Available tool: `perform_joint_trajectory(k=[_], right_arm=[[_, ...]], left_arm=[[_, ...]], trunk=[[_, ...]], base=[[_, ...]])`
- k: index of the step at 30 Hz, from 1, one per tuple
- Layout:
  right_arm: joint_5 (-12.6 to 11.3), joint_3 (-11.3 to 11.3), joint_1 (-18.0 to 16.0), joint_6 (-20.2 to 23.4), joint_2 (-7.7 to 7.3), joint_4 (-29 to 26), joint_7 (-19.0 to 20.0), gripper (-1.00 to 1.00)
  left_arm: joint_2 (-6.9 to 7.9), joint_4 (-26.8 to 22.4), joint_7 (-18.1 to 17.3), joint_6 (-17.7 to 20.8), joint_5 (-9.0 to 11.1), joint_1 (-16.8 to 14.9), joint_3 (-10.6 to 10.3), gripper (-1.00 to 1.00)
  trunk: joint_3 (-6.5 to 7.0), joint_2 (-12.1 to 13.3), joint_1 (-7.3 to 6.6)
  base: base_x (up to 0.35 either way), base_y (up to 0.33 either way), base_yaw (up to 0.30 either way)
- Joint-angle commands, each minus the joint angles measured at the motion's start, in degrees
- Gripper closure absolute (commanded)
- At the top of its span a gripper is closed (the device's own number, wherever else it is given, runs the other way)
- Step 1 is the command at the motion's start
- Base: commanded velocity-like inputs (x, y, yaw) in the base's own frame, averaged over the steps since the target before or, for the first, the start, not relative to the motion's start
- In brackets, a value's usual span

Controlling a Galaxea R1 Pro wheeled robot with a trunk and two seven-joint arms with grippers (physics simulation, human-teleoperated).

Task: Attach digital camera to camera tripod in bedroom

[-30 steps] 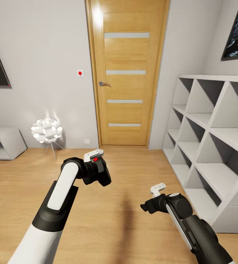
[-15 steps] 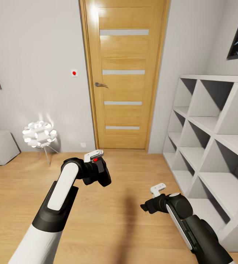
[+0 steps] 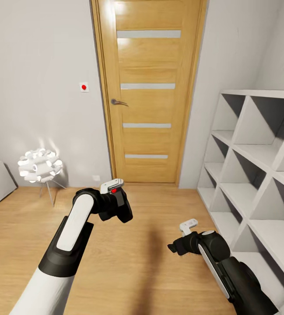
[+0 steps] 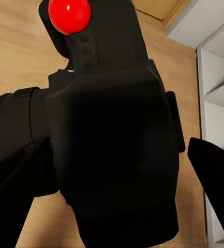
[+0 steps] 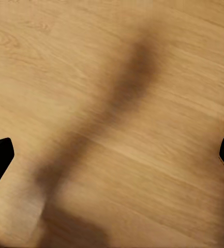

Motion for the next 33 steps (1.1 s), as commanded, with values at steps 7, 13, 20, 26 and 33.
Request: perform_joint_trajectory(k=[7, 13, 20, 26, 33], right_arm=[[0.2, 0.1, 0.0, 0.2, -0.05, -0.1, 0.1, -1.0], [0.2, 0.2, 0.1, 0.2, 0.08, -0.5, -0.1, -1.0], [0.2, 0.3, 0.2, 0.2, 0.26, -1.4, -0.3, -1.0], [0.2, 0.3, 0.3, 0.2, 0.29, -1.6, -0.2, -1.0], [0.2, 0.4, 0.3, 0.2, 0.19, -1.6, -0.1, -1.0]], left_arm=[[-0.02, 0.0, 0.6, 0.2, 0.5, -0.1, 0.0, 1.0], [0.0, 0.0, 0.6, 0.2, 0.5, 0.0, 0.0, 1.0], [0.06, 0.0, 0.5, 0.2, 0.5, 0.0, 0.1, 1.0], [0.07, 0.0, 0.5, 0.2, 0.5, 0.0, 0.1, 1.0], [0.07, 0.0, 0.5, 0.1, 0.5, 0.0, 0.2, 1.0]], trunk=[[-0.06, 0.0, 0.03], [-0.06, 0.0, 0.03], [-0.06, 0.0, 0.03], [-0.06, 0.0, 0.03], [-0.06, 0.0, 0.03]], base=[[0.337, 0.0, 0.0], [0.337, 0.0, 0.0], [0.337, 0.0, 0.006], [0.337, 0.0, 0.155], [0.337, 0.0, 0.256]])
